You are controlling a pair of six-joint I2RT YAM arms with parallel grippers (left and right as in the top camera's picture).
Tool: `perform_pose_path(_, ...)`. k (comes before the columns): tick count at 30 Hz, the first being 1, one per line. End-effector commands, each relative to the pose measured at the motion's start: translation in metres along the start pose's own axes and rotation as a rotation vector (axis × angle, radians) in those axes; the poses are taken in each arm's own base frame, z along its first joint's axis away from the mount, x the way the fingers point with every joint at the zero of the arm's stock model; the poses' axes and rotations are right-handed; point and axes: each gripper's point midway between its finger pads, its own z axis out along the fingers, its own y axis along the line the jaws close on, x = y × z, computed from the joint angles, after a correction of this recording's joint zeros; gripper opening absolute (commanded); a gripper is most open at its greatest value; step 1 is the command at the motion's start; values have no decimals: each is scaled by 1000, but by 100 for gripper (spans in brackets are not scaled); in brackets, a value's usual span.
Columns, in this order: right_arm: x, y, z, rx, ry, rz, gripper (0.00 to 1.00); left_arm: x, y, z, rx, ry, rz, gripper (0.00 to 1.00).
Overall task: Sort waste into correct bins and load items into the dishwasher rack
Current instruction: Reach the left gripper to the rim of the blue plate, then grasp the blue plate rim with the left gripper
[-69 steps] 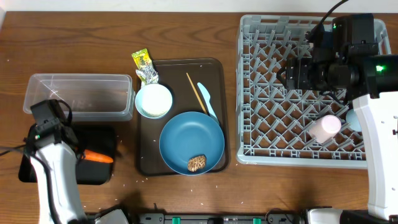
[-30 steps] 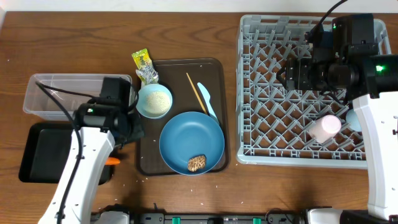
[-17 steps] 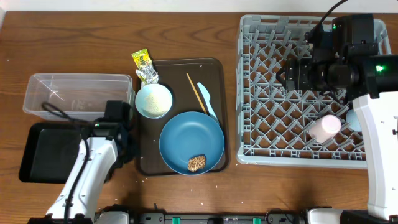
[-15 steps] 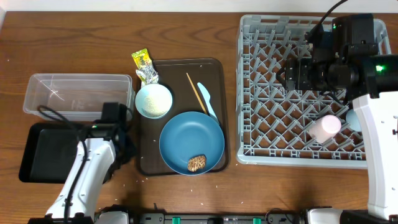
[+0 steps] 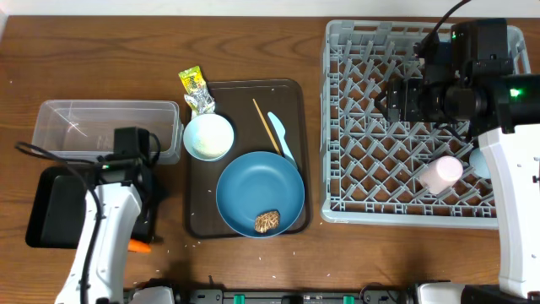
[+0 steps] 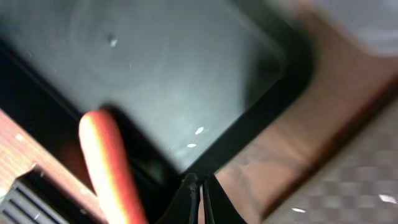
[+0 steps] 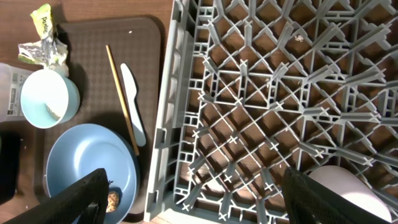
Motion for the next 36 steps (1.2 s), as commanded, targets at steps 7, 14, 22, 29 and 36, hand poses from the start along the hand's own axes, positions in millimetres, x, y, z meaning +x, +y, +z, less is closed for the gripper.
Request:
perform_pose_path(7,-3,-2,2,24,-10,-19,85,35,-83,-36,390,78,289,47)
perform_pose_path(14,-6,-2,2,22,-23,-18,86,65,-116,-39,357,42,552,73)
perform_pose_path(22,-6,-2,2,22,-22,-18,86,83,-141,-15,385,169,543,56)
perform_pose_path(29,-4,-2,2,23,-15,-17,86,85,-139,-2,333,190,549,44)
perform_pose_path(36,-4,-2,2,24,-15,-20,86,65,-137,-51,403,45,525,47)
